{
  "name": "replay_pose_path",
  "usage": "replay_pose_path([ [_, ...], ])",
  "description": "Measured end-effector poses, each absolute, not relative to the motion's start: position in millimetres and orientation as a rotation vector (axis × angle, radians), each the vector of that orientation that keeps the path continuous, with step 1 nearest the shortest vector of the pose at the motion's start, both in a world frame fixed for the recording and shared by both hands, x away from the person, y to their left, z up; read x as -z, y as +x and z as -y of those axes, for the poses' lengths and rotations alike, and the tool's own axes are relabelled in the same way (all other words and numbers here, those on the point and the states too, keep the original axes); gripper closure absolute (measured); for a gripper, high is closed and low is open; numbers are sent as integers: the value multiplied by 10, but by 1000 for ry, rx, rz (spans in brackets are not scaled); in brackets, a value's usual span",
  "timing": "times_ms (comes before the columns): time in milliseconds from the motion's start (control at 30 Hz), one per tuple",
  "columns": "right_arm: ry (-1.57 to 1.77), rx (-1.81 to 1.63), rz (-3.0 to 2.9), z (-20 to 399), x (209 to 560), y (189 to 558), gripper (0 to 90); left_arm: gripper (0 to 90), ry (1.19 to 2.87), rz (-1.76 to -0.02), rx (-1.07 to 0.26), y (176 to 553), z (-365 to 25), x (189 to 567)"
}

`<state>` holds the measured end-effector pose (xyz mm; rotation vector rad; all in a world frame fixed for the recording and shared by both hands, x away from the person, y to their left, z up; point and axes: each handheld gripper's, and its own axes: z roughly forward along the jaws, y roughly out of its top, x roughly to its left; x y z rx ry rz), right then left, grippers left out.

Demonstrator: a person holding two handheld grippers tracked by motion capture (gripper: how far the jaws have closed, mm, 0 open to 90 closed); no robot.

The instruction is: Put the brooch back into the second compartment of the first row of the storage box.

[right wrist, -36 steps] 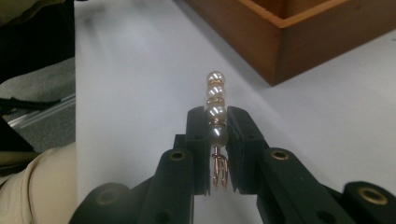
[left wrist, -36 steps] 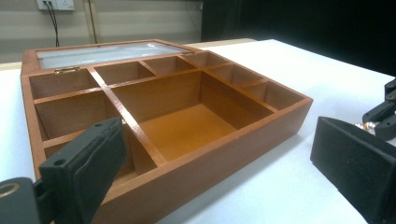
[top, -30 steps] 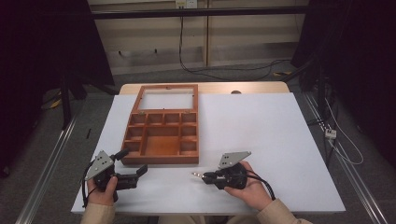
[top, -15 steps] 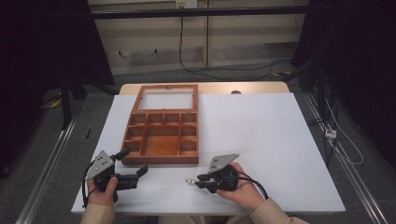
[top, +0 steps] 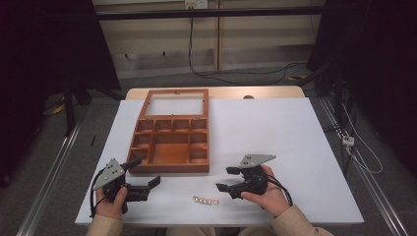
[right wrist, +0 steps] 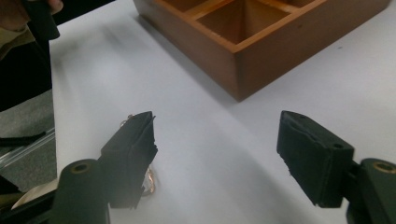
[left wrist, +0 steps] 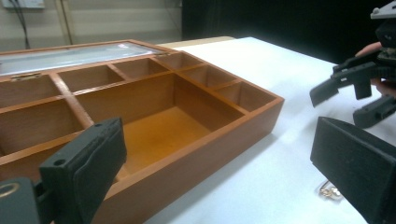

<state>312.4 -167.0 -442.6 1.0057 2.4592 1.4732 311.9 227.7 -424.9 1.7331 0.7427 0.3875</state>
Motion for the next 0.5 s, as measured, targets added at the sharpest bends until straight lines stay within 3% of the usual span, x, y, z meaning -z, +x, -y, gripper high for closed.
replay_pose_path([
  [267, 1067, -1460, -2370, 2034, 4427, 3024, 181, 34, 1780, -674, -350, 3103, -2114, 4213],
  [500, 1123, -1464, -2276, 2326, 4420, 2945, 158, 34, 1801, -631, -318, 3102, -1993, 4203],
])
